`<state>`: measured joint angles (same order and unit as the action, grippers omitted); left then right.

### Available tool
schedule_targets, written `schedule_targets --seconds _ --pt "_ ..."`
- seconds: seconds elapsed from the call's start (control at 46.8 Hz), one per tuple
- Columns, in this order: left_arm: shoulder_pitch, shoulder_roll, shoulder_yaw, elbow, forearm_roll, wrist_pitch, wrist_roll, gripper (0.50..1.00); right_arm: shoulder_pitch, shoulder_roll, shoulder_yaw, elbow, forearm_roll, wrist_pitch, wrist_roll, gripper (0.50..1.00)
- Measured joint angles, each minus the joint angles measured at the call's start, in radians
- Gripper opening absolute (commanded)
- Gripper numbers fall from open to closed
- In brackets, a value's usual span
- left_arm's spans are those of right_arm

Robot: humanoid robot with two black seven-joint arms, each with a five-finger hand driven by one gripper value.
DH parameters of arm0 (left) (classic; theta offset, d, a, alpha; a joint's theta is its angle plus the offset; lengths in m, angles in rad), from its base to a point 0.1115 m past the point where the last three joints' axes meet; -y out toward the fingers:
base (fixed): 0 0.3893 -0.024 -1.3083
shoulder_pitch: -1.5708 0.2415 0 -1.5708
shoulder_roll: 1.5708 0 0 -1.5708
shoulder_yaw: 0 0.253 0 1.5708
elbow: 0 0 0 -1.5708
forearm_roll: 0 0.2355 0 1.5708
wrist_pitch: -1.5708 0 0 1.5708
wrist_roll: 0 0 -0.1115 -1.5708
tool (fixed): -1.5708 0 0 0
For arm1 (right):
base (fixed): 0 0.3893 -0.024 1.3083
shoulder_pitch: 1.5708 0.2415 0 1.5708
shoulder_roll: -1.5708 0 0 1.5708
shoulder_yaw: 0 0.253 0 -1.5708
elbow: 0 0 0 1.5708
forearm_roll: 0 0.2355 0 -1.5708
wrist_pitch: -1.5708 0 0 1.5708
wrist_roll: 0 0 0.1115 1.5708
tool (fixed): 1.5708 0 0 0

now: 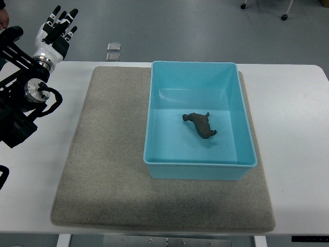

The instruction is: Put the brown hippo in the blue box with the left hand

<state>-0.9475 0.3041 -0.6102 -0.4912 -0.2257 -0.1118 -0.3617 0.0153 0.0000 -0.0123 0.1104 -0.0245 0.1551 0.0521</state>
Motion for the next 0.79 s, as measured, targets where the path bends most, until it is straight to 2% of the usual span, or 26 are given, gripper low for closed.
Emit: schedule_targets --seconds 0.791 --pt "0.049 -0.071 -0.044 -0.004 0.000 0.000 -0.010 0.999 0.000 0.000 0.001 0.004 0.001 0.002 0.000 0.936"
